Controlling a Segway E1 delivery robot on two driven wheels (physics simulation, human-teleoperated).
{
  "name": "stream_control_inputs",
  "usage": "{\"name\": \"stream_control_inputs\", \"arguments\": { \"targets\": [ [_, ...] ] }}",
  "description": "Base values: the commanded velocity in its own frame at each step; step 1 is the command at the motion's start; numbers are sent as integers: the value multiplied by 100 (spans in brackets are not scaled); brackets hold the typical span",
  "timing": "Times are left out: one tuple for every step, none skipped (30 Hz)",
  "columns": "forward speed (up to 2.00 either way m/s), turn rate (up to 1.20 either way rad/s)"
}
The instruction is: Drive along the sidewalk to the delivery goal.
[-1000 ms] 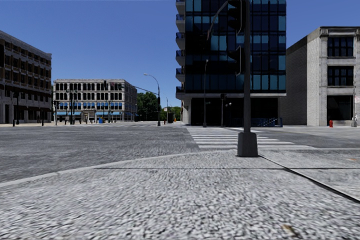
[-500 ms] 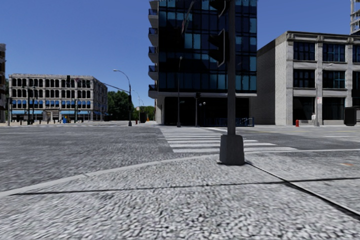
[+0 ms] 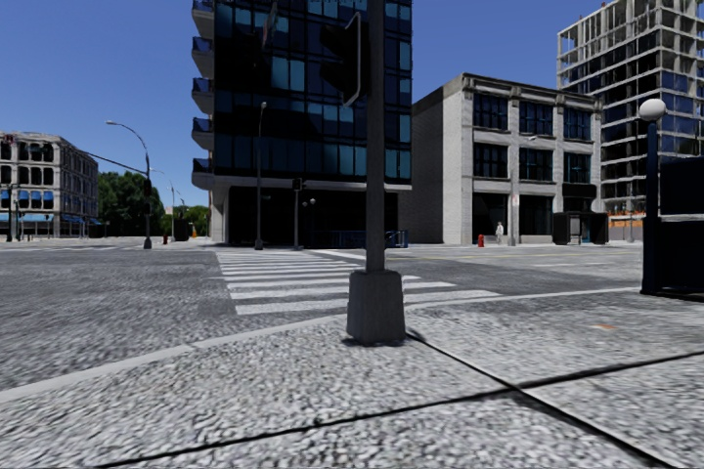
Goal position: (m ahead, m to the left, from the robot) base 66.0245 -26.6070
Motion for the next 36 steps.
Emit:
{"name": "stream_control_inputs", "arguments": {
  "targets": [
    [154,-61],
    [154,-61],
    [154,-68],
    [154,-68],
    [154,-73],
    [154,-74],
    [154,-74],
    [154,-74],
    [154,-74],
    [154,-74],
    [154,-74],
    [154,-74],
    [154,-74],
    [154,-74],
    [154,-74],
    [154,-74],
    [154,-74],
    [154,-74],
    [154,-70],
    [154,-64],
    [154,-59],
    [154,-57],
    [154,-57],
    [154,-54],
    [154,-47],
    [154,-43],
    [154,-40],
    [154,-40],
    [154,-22],
    [154,-1],
    [154,0],
    [154,0],
    [154,0],
    [154,0],
    [154,0],
    [154,0]
  ]
}}
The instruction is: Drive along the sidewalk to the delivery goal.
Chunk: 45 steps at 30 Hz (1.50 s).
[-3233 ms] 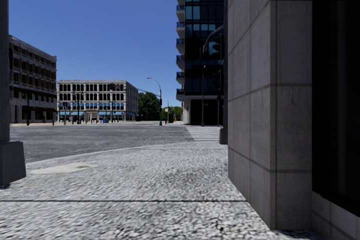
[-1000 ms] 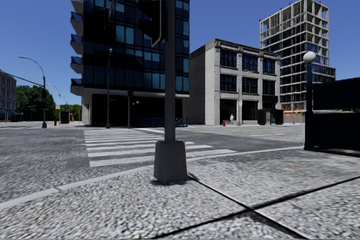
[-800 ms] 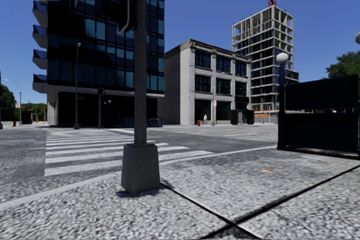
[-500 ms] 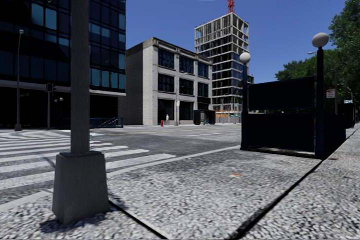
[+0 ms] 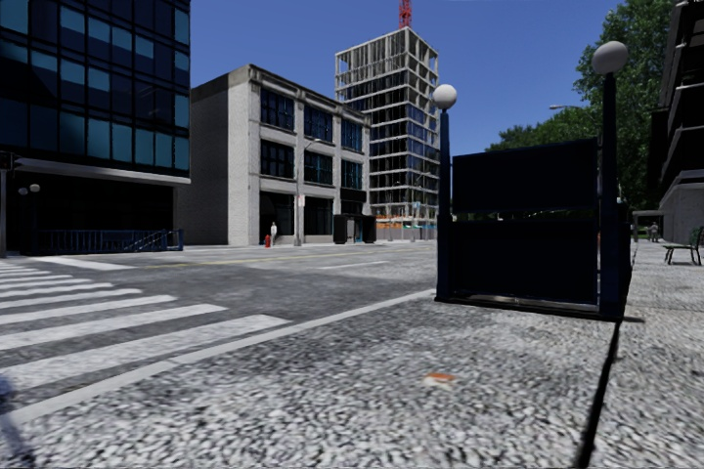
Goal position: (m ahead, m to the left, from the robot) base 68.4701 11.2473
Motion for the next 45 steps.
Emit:
{"name": "stream_control_inputs", "arguments": {
  "targets": [
    [154,0],
    [154,0],
    [154,0],
    [154,0],
    [154,0],
    [154,0],
    [154,0],
    [154,2],
    [154,13],
    [154,25],
    [154,25],
    [154,33],
    [154,36],
    [154,40],
    [154,43],
    [154,43],
    [154,48],
    [154,51],
    [154,54],
    [154,56],
    [154,56],
    [154,56],
    [154,56],
    [154,57],
    [154,57],
    [154,57],
    [154,57],
    [154,57],
    [154,57],
    [154,57],
    [154,57],
    [154,57],
    [154,57],
    [154,57],
    [154,57],
    [154,58],
    [154,59],
    [154,61],
    [154,61],
    [154,63],
    [154,66],
    [154,69],
    [154,69],
    [154,70],
    [154,70]
  ]
}}
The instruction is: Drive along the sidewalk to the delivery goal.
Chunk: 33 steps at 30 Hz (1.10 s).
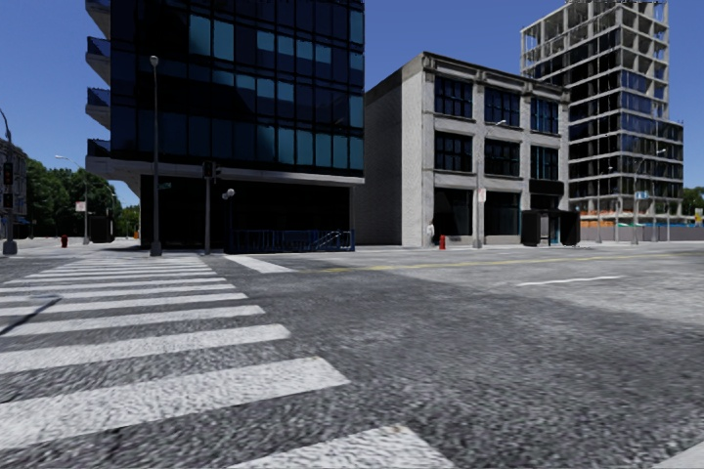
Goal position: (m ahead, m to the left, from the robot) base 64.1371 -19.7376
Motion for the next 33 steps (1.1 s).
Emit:
{"name": "stream_control_inputs", "arguments": {
  "targets": [
    [152,70],
    [150,70],
    [150,70],
    [143,70],
    [138,70],
    [136,70],
    [135,70],
    [135,70],
    [135,70],
    [135,70],
    [135,70],
    [135,70],
    [135,70],
    [135,70],
    [135,70],
    [135,68],
    [135,68],
    [135,60],
    [135,40],
    [135,27],
    [135,27],
    [135,24],
    [135,23],
    [135,23],
    [135,22],
    [135,22],
    [135,22],
    [135,0],
    [135,0],
    [135,0],
    [135,0],
    [135,0],
    [135,0]
  ]
}}
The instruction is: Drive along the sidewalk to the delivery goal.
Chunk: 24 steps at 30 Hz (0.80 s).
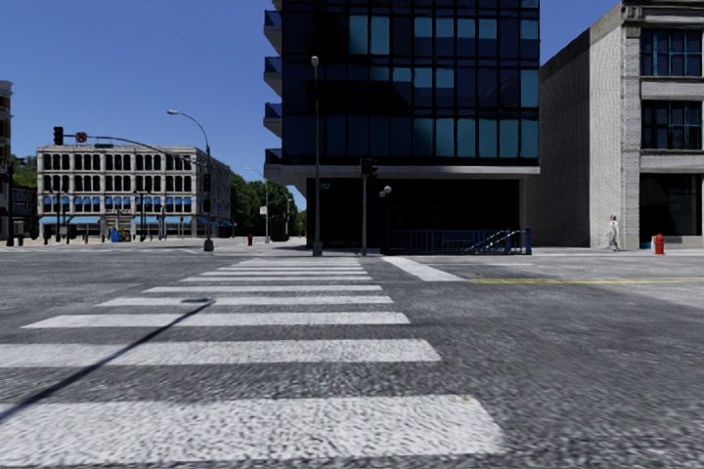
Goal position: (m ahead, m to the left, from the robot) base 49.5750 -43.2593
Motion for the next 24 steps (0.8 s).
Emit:
{"name": "stream_control_inputs", "arguments": {
  "targets": [
    [135,0],
    [135,0],
    [135,0],
    [135,0],
    [135,0],
    [135,0],
    [135,0],
    [200,0],
    [200,0],
    [200,0],
    [200,0],
    [200,0],
    [200,0],
    [200,0],
    [200,0],
    [200,0],
    [200,0],
    [200,0],
    [200,0],
    [200,1],
    [200,1],
    [200,6],
    [200,13],
    [200,17]
  ]
}}
